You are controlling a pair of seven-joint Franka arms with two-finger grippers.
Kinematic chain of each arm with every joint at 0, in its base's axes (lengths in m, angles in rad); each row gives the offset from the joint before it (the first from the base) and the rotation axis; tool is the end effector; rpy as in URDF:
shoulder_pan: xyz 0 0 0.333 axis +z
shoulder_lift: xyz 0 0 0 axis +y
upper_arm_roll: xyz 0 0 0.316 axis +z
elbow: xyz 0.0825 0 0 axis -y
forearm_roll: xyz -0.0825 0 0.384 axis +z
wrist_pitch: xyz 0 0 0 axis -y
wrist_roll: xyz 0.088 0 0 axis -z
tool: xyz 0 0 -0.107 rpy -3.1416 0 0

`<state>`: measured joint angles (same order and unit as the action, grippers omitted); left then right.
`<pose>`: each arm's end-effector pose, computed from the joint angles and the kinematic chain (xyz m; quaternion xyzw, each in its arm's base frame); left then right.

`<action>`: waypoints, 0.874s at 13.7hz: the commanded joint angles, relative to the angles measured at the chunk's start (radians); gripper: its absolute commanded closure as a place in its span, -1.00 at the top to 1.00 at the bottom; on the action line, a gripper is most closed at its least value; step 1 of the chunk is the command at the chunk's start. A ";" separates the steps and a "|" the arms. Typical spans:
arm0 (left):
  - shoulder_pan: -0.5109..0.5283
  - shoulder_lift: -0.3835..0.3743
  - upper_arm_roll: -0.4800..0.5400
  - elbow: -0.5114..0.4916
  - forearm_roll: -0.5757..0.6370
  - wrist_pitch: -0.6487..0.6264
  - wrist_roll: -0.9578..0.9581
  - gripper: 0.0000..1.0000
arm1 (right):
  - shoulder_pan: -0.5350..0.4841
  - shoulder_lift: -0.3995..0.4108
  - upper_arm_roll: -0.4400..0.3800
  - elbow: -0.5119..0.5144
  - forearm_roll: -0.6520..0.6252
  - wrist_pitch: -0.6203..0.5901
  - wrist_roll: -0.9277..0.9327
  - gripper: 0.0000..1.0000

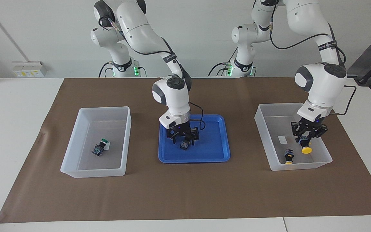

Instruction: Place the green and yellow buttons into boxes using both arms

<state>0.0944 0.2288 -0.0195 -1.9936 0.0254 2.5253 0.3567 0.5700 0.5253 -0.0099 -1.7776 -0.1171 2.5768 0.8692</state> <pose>0.6215 0.0469 0.3789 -0.9775 0.1473 -0.1460 0.0388 0.5782 0.3658 0.2904 -0.9841 0.1071 -0.1292 0.0589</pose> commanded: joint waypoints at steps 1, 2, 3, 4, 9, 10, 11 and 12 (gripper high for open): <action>0.018 0.067 -0.007 0.024 0.008 0.085 0.048 -1.00 | 0.001 0.012 0.001 0.021 -0.023 -0.006 0.042 -0.46; 0.018 0.092 -0.007 0.038 0.008 0.096 0.050 -1.00 | 0.001 0.010 0.002 0.026 -0.018 -0.021 0.065 -0.99; 0.018 0.115 -0.007 0.064 0.008 0.096 0.050 -1.00 | 0.004 0.010 0.002 0.035 -0.010 -0.039 0.082 -1.00; 0.019 0.135 -0.007 0.073 0.008 0.098 0.050 -1.00 | 0.002 0.007 0.002 0.056 -0.010 -0.067 0.086 -1.00; 0.018 0.146 -0.008 0.061 0.008 0.109 0.068 -0.65 | -0.065 -0.120 0.001 0.096 -0.010 -0.257 0.062 -1.00; 0.019 0.146 -0.008 0.061 0.008 0.113 0.070 -0.61 | -0.090 -0.164 0.001 0.093 -0.010 -0.307 0.025 -1.00; 0.018 0.150 -0.008 0.061 0.008 0.119 0.070 -0.60 | -0.126 -0.204 0.001 0.086 -0.009 -0.352 -0.033 -1.00; 0.015 0.162 -0.008 0.062 0.008 0.138 0.068 -0.60 | -0.166 -0.233 0.001 0.084 -0.009 -0.398 -0.105 -1.00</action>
<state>0.1010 0.3567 -0.0184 -1.9413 0.0255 2.6178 0.4124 0.4771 0.3758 -0.0231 -1.6603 -0.1170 2.2483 0.8625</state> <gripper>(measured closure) 0.590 0.555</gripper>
